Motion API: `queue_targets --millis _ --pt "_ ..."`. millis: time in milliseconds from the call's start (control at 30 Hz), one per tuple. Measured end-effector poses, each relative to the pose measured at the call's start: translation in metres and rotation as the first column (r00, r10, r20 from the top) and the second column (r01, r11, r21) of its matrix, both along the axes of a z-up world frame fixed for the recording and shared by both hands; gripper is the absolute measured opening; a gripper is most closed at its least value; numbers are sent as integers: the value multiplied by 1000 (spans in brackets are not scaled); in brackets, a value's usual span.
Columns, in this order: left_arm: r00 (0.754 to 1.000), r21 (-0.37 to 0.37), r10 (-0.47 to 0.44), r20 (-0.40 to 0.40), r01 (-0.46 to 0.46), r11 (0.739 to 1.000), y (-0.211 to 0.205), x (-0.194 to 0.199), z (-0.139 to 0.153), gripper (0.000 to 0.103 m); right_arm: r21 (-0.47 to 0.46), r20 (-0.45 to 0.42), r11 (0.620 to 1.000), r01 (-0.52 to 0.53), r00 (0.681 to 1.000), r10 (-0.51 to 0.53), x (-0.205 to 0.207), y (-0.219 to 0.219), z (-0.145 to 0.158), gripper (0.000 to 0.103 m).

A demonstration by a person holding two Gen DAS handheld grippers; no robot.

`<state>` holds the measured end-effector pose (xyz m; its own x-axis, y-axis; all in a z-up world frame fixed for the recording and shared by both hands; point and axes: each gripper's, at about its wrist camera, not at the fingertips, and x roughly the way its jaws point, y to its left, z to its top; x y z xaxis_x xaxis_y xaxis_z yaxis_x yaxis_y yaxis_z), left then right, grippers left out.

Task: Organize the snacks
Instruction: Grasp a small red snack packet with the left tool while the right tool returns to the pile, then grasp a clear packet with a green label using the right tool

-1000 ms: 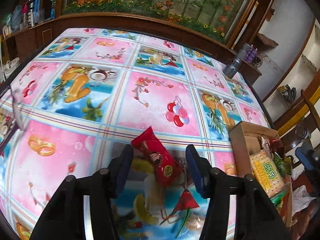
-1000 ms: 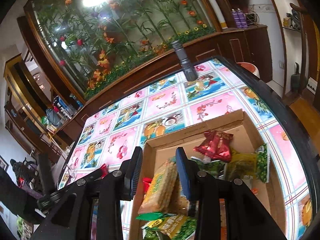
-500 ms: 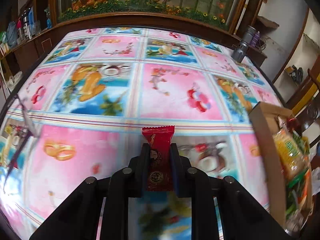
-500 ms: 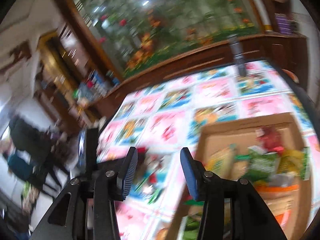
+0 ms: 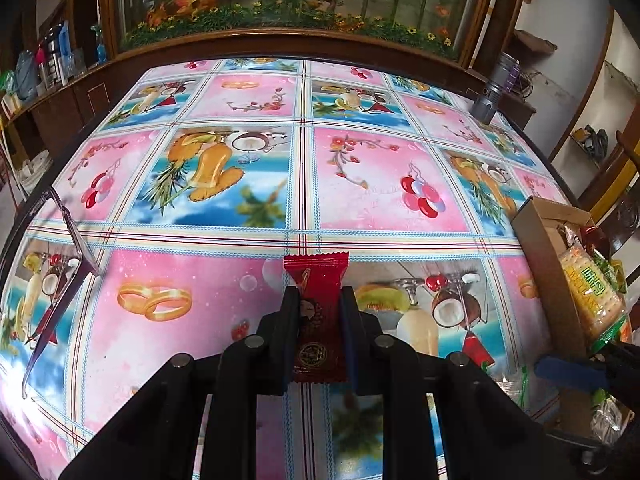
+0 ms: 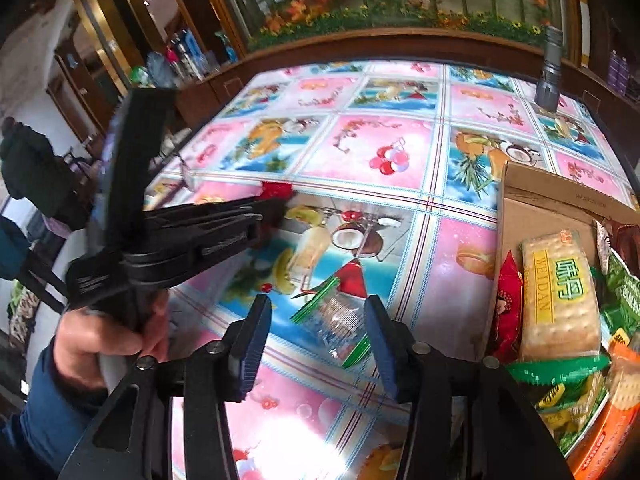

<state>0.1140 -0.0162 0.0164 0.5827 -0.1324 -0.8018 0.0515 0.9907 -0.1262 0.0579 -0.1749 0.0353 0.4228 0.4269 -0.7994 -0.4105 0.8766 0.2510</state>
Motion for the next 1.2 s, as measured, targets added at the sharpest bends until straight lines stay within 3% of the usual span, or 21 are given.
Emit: queue_targets --millis 100,267,400,533,567,900,933,1000,1200 --pt "1000 2 0 0 0 1000 -1 0 0 19 -19 -60 1000 11 998 -12 14 4 -8 57" --pt "1000 -2 2 -4 -2 1000 -3 1 0 19 60 -128 996 -71 989 79 4 9 -15 57" --pt "1000 11 2 0 -2 1000 -5 1 0 19 -28 -95 996 -82 992 79 -3 21 -18 56" --pt "1000 26 3 8 -3 1000 -6 0 0 18 -100 -57 993 -65 997 60 -7 23 -20 35" --pt "1000 28 5 12 -6 1000 -6 0 0 18 -101 -55 993 -67 997 61 -7 23 -20 21" --pt "1000 -25 3 31 -2 1000 -5 -2 3 17 34 42 999 -19 999 17 -7 0 4 17" --pt "999 -26 3 48 -2 1000 -6 -4 6 17 45 51 999 -12 999 10 -7 -1 6 9" --pt "997 -31 -7 71 9 999 -8 -7 10 17 78 75 997 19 997 -25 -6 -9 14 7" --pt "994 -27 -7 108 10 1000 -10 -10 19 17 109 55 992 60 996 -67 1 -18 13 8"
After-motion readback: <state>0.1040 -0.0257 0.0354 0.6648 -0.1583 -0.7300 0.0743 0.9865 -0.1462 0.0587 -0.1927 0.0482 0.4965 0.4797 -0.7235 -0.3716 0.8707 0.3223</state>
